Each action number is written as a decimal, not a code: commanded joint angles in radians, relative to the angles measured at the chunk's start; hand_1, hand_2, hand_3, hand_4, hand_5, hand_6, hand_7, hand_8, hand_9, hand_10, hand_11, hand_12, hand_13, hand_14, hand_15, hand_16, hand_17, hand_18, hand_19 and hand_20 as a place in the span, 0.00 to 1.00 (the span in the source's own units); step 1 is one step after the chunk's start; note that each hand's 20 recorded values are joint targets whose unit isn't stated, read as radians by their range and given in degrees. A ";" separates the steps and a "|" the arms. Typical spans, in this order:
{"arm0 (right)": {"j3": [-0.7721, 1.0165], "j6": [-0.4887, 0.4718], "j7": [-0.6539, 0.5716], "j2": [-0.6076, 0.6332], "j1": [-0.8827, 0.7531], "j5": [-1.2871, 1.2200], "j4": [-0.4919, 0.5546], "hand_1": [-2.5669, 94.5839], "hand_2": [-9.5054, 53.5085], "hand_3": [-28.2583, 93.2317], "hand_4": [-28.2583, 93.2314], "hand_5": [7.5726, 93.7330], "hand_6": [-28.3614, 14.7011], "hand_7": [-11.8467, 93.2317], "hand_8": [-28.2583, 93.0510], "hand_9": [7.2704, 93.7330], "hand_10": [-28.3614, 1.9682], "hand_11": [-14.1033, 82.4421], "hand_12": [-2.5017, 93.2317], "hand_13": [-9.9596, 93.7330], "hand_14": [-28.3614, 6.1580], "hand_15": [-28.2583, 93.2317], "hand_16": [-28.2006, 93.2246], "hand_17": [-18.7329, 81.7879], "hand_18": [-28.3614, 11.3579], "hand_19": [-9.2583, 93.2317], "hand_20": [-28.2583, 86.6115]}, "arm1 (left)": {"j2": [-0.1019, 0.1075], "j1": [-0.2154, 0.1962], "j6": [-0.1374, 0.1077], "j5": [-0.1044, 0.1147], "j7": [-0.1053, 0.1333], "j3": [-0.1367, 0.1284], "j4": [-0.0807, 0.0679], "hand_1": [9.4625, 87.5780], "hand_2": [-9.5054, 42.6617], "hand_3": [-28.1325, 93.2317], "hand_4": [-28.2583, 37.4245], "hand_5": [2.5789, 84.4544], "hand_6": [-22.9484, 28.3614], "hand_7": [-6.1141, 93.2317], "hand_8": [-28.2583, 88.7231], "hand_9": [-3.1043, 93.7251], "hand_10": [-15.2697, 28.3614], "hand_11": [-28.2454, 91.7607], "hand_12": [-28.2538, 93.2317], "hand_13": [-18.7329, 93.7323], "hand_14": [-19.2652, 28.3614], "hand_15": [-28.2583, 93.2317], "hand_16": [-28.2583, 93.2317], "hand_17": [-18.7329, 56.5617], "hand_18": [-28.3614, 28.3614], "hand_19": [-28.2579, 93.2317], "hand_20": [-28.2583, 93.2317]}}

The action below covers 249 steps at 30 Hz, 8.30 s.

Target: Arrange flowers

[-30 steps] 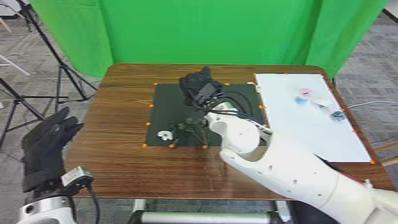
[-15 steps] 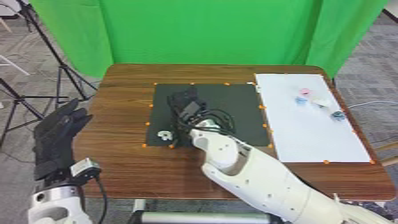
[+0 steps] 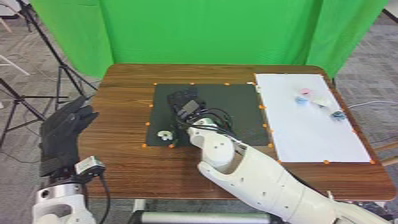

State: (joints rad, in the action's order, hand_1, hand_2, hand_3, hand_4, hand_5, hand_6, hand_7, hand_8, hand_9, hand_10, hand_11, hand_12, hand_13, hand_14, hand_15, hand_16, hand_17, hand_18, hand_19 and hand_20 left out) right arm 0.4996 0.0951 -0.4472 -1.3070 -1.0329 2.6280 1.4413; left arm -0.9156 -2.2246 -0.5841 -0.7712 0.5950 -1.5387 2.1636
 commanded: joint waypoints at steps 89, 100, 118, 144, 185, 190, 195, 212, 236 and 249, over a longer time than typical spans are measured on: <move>0.563 -0.405 -0.297 0.627 -0.177 -0.337 0.174 0.33 0.05 0.93 0.02 0.47 0.44 0.29 0.15 0.49 0.20 0.43 0.22 0.57 0.31 0.91 0.40 0.27 0.05 0.78 0.54 | -0.049 -0.164 -0.066 0.007 0.049 -0.034 0.066 0.22 0.24 0.91 0.15 0.50 0.70 0.22 0.15 0.40 0.83 0.59 0.30 0.40 0.99 0.80 0.08 0.14 0.91 0.70 0.39; 0.595 -0.494 -0.341 0.619 -0.210 -0.373 0.152 0.34 0.03 0.93 0.02 0.48 0.44 0.29 0.15 0.50 0.19 0.43 0.22 0.58 0.30 0.92 0.40 0.28 0.04 0.78 0.55 | -0.043 -0.153 -0.060 0.006 0.048 -0.029 0.062 0.22 0.23 0.91 0.15 0.50 0.70 0.22 0.15 0.40 0.83 0.59 0.30 0.40 1.00 0.80 0.08 0.14 0.91 0.70 0.39; 0.589 -0.523 -0.350 0.610 -0.211 -0.371 0.101 0.38 0.02 0.93 0.01 0.51 0.45 0.29 0.15 0.52 0.21 0.44 0.22 0.59 0.31 0.94 0.40 0.29 0.03 0.79 0.55 | -0.045 -0.144 -0.050 0.004 0.047 -0.027 0.058 0.22 0.24 0.91 0.15 0.50 0.70 0.22 0.15 0.40 0.83 0.59 0.29 0.40 1.00 0.80 0.08 0.14 0.91 0.70 0.38; 0.497 -0.366 -0.363 0.642 -0.192 -0.333 0.060 0.62 0.00 0.85 0.00 0.75 0.64 0.41 0.25 0.90 0.68 0.31 0.41 0.75 0.55 0.91 0.45 0.38 0.11 0.83 0.52 | -0.042 -0.137 -0.047 0.007 0.047 -0.020 0.055 0.22 0.24 0.91 0.15 0.50 0.70 0.23 0.15 0.40 0.83 0.59 0.29 0.41 1.00 0.80 0.08 0.14 0.91 0.70 0.38; 0.169 -0.111 0.012 0.387 -0.009 -0.230 0.407 0.62 0.00 0.88 0.00 0.80 0.65 0.42 0.27 0.94 0.71 0.32 0.44 0.78 0.60 0.91 0.48 0.40 0.09 0.85 0.52 | -0.045 -0.145 -0.055 -0.005 0.011 -0.032 0.065 0.22 0.24 0.91 0.15 0.50 0.70 0.22 0.15 0.40 0.83 0.59 0.29 0.40 1.00 0.80 0.08 0.14 0.91 0.70 0.38; 0.116 -0.114 -0.003 0.317 0.004 -0.228 0.358 0.62 0.00 0.88 0.00 0.80 0.65 0.42 0.27 0.94 0.71 0.32 0.44 0.79 0.60 0.91 0.48 0.40 0.09 0.85 0.52 | -0.053 -0.133 -0.044 -0.020 -0.006 -0.032 0.061 0.22 0.24 0.91 0.15 0.50 0.70 0.22 0.15 0.40 0.83 0.59 0.29 0.40 1.00 0.80 0.08 0.14 0.90 0.70 0.38; 0.106 -0.130 0.016 0.257 -0.017 -0.191 0.334 0.62 0.00 0.88 0.00 0.80 0.65 0.42 0.27 0.94 0.72 0.32 0.44 0.79 0.61 0.91 0.48 0.40 0.09 0.85 0.53 | -0.058 -0.127 -0.035 -0.024 -0.010 -0.034 0.058 0.22 0.24 0.91 0.15 0.50 0.70 0.22 0.15 0.40 0.83 0.59 0.29 0.40 0.99 0.80 0.08 0.14 0.91 0.70 0.38; 0.074 -0.161 -0.006 0.138 -0.060 -0.128 0.256 0.62 0.00 0.88 0.00 0.80 0.66 0.42 0.27 0.94 0.72 0.32 0.44 0.79 0.61 0.91 0.49 0.39 0.10 0.84 0.52 | -0.068 -0.091 -0.003 -0.046 -0.032 -0.031 0.041 0.22 0.24 0.91 0.15 0.50 0.70 0.22 0.15 0.40 0.83 0.59 0.29 0.40 1.00 0.80 0.08 0.14 0.90 0.70 0.38; 0.061 -0.173 -0.064 0.117 -0.071 -0.092 0.186 0.59 0.00 0.87 0.00 0.78 0.65 0.42 0.27 0.92 0.71 0.32 0.44 0.78 0.59 0.90 0.48 0.37 0.09 0.84 0.52 | -0.074 -0.070 0.029 -0.025 -0.037 -0.027 0.030 0.22 0.24 0.91 0.15 0.50 0.70 0.22 0.15 0.40 0.83 0.59 0.29 0.40 1.00 0.80 0.08 0.14 0.91 0.70 0.38; 0.056 -0.196 -0.095 0.116 -0.058 -0.082 0.197 0.48 0.00 0.90 0.00 0.68 0.59 0.38 0.24 0.76 0.50 0.45 0.33 0.69 0.45 0.91 0.46 0.32 0.04 0.82 0.53 | -0.081 -0.074 0.030 -0.036 -0.041 -0.027 0.030 0.22 0.24 0.91 0.16 0.50 0.70 0.22 0.15 0.40 0.83 0.59 0.29 0.41 1.00 0.80 0.08 0.14 0.90 0.70 0.38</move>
State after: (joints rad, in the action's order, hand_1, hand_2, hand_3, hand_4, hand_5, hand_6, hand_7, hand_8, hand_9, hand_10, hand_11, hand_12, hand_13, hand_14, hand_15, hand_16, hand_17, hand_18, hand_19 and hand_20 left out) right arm 0.5615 -0.0861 -0.5109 -1.1919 -1.1118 2.5407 1.6321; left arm -0.9882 -2.2958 -0.5642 -0.8028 0.5539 -1.5685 2.1959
